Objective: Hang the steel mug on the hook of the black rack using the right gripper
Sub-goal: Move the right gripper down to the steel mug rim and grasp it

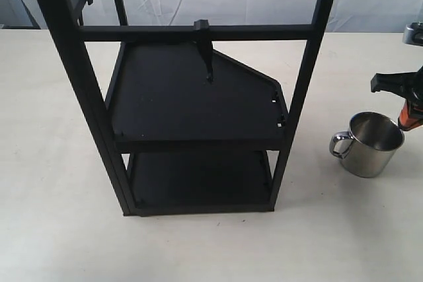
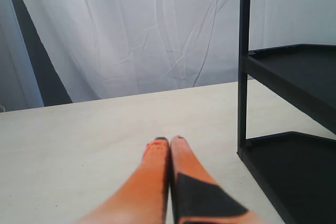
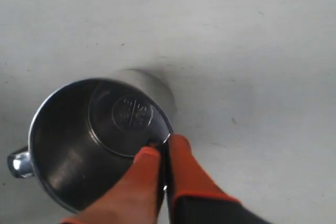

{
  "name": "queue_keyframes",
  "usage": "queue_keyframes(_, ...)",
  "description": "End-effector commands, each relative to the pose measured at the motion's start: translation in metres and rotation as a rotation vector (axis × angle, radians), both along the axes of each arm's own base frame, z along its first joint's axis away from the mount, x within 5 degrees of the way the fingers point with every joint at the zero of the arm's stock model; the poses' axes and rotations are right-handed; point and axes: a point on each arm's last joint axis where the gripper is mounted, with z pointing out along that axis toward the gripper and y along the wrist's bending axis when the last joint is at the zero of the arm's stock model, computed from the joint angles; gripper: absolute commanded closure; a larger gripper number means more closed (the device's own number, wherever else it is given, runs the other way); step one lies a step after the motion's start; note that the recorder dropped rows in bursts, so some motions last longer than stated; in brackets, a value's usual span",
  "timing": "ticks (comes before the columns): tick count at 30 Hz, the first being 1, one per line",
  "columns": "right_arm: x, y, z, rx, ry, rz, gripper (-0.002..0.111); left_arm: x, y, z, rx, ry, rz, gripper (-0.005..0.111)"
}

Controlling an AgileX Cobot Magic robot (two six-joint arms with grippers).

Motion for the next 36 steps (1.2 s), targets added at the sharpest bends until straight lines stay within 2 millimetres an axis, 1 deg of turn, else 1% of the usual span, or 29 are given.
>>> queue_keyframes(1,0.002,-0.001,0.003,-0.009,-0.023,0.025,0.080,0.000,0.000,0.001,-0.002,-0.009,-0.005,0.105)
queue_keyframes(4,0.003,-0.001,0.003,-0.011,-0.036,0.024,0.051,0.000,0.000,0.001,-0.002,-0.009,-0.005,0.105)
queue_keyframes(5,0.004,-0.001,0.002,-0.012,-0.038,0.023,0.047,0.000,0.000,0.001,-0.002,-0.009,-0.005,0.105)
queue_keyframes(6,0.005,-0.001,0.001,-0.013,-0.044,0.022,0.044,0.000,0.000,0.001,-0.002,-0.009,-0.005,0.105)
queue_keyframes(8,0.009,-0.002,-0.004,-0.019,-0.055,0.021,0.045,0.000,0.000,0.001,-0.002,-0.009,-0.005,0.105)
queue_keyframes(13,0.019,-0.004,-0.027,-0.036,-0.046,0.025,0.050,0.000,0.000,0.001,-0.002,-0.009,-0.005,0.105)
queue_keyframes(14,0.022,-0.005,-0.031,-0.041,-0.051,0.027,0.051,0.000,0.000,0.001,-0.002,-0.009,-0.005,0.105)
queue_keyframes(15,0.024,-0.006,-0.035,-0.048,-0.062,0.028,0.056,0.000,0.000,0.001,-0.002,-0.009,-0.005,0.105)
queue_keyframes(17,0.026,-0.006,-0.040,-0.048,-0.059,0.027,0.074,0.000,0.000,0.001,-0.002,-0.009,-0.005,0.105)
queue_keyframes(18,0.026,-0.006,-0.041,-0.047,-0.052,0.028,0.093,0.000,0.000,0.001,-0.002,-0.009,-0.005,0.105)
queue_keyframes(19,0.025,-0.006,-0.041,-0.045,-0.038,0.029,0.107,0.000,0.000,0.001,-0.002,-0.009,-0.005,0.105)
queue_keyframes(22,0.019,-0.005,-0.036,-0.037,0.008,0.046,0.109,0.000,0.000,0.001,-0.002,-0.009,-0.005,0.105)
queue_keyframes(26,0.005,-0.001,-0.020,0.004,0.072,0.053,0.109,0.000,0.000,0.001,-0.002,-0.009,-0.005,0.105)
queue_keyframes(31,-0.014,0.008,0.012,0.083,0.084,0.075,0.109,0.000,0.000,0.001,-0.002,-0.009,-0.005,0.105)
queue_keyframes(34,-0.030,0.013,0.029,0.118,0.047,0.088,0.109,0.000,0.000,0.001,-0.002,-0.009,-0.005,0.105)
queue_keyframes(36,-0.044,0.016,0.040,0.135,0.033,0.089,0.109,0.000,0.000,0.001,-0.002,-0.009,-0.005,0.105)
